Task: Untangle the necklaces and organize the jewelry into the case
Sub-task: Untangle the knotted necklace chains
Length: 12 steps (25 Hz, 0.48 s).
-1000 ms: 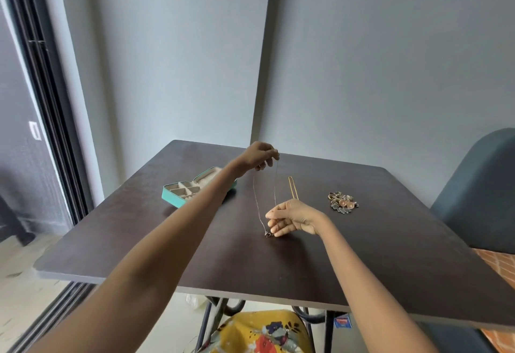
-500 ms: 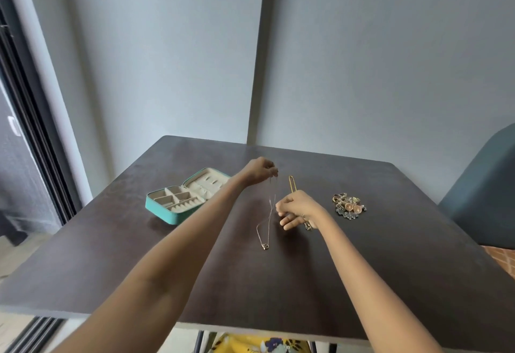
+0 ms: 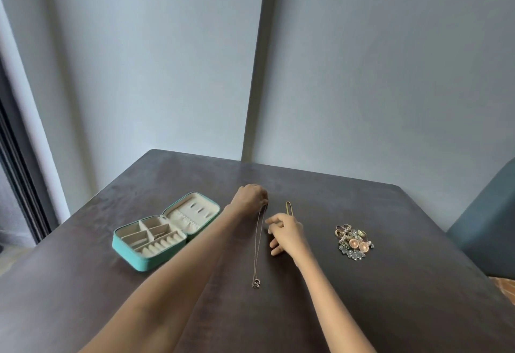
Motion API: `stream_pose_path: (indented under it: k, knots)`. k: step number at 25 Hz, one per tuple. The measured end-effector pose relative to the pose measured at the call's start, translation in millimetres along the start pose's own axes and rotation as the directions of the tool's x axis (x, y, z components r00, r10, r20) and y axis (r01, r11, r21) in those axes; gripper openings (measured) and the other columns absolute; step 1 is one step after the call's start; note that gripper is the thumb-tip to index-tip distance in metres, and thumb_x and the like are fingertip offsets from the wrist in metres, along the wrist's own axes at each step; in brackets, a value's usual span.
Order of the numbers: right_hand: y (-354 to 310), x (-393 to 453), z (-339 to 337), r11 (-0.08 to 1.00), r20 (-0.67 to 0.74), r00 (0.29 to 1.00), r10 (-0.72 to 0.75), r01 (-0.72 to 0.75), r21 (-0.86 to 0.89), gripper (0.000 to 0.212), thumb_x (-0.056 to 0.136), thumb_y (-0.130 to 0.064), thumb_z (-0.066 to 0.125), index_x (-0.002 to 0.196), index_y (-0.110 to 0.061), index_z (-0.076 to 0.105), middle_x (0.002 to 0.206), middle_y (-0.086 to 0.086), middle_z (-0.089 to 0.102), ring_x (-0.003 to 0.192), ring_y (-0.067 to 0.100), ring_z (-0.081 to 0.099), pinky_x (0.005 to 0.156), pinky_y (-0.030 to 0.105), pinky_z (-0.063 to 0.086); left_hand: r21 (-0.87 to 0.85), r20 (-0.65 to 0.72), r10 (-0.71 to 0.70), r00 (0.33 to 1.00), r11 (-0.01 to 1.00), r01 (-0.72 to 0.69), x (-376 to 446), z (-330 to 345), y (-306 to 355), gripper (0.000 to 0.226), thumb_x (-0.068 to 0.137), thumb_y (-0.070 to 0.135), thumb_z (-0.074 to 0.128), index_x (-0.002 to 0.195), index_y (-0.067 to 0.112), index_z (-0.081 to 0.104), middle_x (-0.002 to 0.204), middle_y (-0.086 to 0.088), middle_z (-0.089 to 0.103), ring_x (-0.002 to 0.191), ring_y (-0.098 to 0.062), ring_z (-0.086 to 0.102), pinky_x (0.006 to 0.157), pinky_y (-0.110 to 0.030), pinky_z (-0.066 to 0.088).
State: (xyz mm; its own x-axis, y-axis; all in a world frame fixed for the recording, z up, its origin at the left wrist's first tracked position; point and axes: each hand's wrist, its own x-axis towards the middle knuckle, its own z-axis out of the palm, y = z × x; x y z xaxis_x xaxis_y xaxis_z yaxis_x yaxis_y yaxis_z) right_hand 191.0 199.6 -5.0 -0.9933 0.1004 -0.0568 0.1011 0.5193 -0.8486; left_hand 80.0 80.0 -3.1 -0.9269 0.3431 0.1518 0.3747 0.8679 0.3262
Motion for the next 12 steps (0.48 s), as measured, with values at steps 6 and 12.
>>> stream_pose_path:
  k: [6, 12]
  knots:
    - [4.8, 4.5, 2.4, 0.998, -0.013, 0.999, -0.043, 0.042, -0.052, 0.024, 0.090, -0.005, 0.041, 0.098, -0.012, 0.061, 0.076, 0.000, 0.061, 0.037, 0.011, 0.055, 0.036, 0.024, 0.048, -0.110, 0.006, -0.071, 0.997, 0.991, 0.071, 12.8, 0.5, -3.0, 0.028, 0.086, 0.012, 0.055, 0.113, 0.013, 0.059, 0.117, -0.010, 0.064, 0.109, -0.032, 0.057, 0.086, -0.037, 0.045]
    - [18.9, -10.0, 9.4, 0.981, -0.135, 0.971, -0.196, 0.194, -0.027, 0.024, 0.088, -0.001, 0.045, 0.095, -0.011, 0.066, 0.074, 0.000, 0.062, 0.039, 0.004, 0.053, 0.041, 0.024, 0.048, 0.009, 0.069, 0.043, 0.997, 0.999, -0.044, -5.3, -11.4, -2.9, 0.025, 0.085, 0.009, 0.046, 0.103, 0.016, 0.061, 0.107, -0.010, 0.068, 0.101, -0.031, 0.060, 0.075, -0.032, 0.043]
